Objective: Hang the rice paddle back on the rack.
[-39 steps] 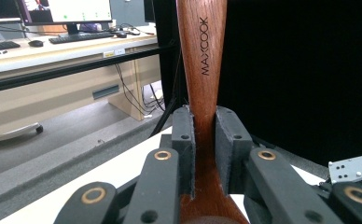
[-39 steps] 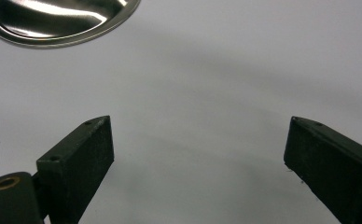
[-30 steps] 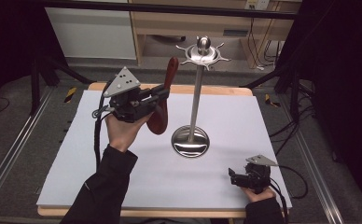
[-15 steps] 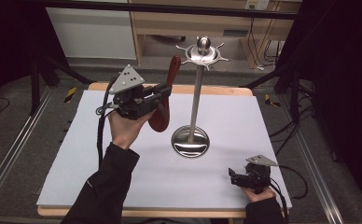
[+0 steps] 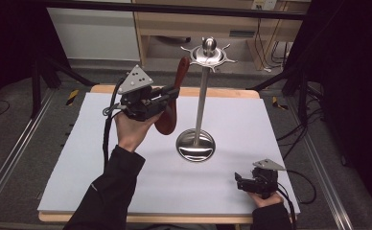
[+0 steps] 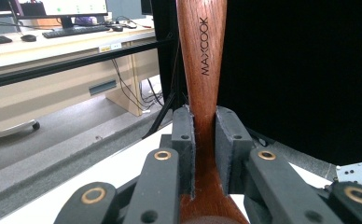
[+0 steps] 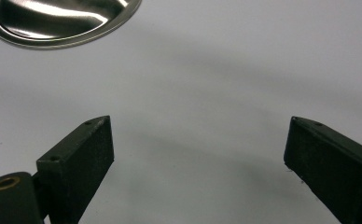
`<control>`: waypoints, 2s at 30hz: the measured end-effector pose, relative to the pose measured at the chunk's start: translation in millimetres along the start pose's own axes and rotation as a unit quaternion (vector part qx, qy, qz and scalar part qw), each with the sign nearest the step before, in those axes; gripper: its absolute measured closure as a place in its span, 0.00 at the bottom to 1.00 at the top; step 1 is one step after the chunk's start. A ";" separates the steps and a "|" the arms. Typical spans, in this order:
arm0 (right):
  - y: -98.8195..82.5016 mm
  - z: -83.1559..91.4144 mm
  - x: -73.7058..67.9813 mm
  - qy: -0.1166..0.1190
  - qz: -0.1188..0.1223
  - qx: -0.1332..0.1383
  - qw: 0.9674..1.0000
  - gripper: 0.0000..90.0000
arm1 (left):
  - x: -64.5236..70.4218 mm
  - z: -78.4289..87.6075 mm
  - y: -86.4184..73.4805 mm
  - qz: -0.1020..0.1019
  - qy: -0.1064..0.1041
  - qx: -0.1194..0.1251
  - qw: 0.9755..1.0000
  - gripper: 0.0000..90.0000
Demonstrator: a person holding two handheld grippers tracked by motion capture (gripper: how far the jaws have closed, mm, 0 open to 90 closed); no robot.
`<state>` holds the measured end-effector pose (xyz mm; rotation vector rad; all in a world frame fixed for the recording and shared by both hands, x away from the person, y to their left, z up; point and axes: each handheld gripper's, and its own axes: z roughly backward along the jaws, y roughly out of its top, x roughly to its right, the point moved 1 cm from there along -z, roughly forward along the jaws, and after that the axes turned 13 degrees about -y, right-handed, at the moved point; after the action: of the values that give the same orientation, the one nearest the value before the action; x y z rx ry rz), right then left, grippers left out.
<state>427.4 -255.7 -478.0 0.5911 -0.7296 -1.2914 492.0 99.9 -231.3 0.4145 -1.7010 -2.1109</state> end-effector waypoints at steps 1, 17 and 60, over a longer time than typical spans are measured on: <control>-0.1 -0.1 0.0 0.000 0.000 0.001 1.000 0.10 | -0.2 -1.1 0.1 0.000 0.000 -0.002 1.000 0.87; 0.0 -0.3 0.3 0.002 0.003 0.000 1.000 0.10 | -0.8 -12.5 -2.8 0.005 -0.001 0.004 1.000 0.87; -0.9 0.0 2.2 -0.001 0.000 0.001 1.000 0.10 | -6.1 1.8 -35.7 0.012 -0.007 -0.021 1.000 0.67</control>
<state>427.1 -258.1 -478.3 0.5911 -0.7316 -1.2921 492.2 110.9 -265.9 0.3671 -1.6581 -2.1330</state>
